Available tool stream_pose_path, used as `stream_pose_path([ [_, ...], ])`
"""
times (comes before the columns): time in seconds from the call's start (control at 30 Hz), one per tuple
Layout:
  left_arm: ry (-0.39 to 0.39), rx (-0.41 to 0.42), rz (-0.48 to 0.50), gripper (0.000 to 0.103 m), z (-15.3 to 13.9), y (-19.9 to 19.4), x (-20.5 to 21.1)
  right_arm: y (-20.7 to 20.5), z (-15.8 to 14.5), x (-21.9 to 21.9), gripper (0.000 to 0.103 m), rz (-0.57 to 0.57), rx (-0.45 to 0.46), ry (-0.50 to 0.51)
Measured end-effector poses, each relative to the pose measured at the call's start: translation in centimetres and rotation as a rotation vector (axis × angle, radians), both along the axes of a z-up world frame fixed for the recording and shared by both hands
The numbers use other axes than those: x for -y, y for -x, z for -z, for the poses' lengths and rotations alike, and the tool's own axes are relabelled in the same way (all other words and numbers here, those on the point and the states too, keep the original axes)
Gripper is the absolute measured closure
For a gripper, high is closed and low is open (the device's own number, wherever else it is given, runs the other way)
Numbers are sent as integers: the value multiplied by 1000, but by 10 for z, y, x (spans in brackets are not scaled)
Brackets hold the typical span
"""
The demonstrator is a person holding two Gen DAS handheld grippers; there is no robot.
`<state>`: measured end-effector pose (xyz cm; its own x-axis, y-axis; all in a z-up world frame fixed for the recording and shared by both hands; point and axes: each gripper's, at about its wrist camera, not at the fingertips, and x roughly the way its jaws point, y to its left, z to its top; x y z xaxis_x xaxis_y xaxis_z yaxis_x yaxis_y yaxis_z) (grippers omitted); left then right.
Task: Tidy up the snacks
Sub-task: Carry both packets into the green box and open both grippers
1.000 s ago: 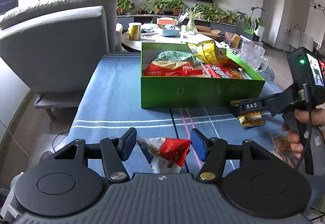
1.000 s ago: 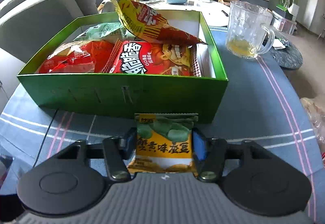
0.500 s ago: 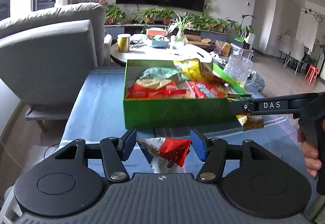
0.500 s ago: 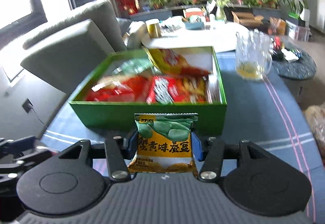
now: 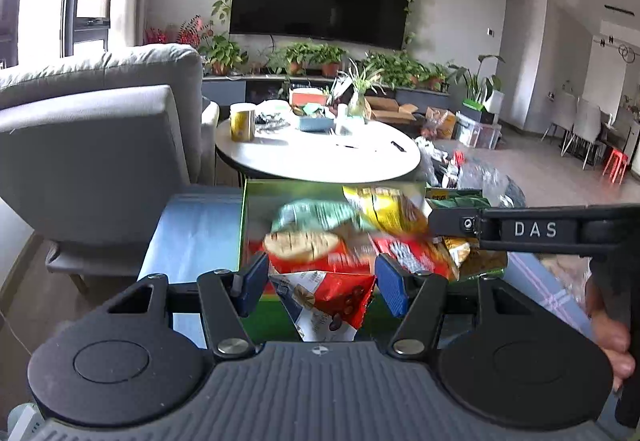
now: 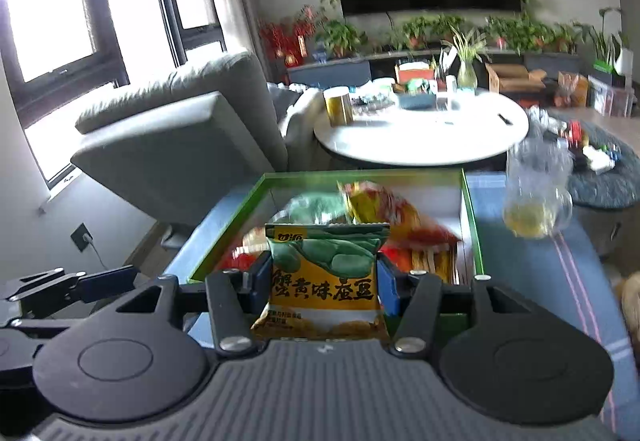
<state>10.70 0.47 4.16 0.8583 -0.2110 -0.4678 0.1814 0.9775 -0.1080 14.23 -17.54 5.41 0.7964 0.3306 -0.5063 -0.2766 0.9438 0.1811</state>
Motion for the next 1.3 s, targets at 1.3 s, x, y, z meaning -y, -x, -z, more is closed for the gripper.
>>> stream_pose_path([
  [1.3,-2,-50,-15,36,26,-59,3,-38,23,22,28,76,-112,-114],
])
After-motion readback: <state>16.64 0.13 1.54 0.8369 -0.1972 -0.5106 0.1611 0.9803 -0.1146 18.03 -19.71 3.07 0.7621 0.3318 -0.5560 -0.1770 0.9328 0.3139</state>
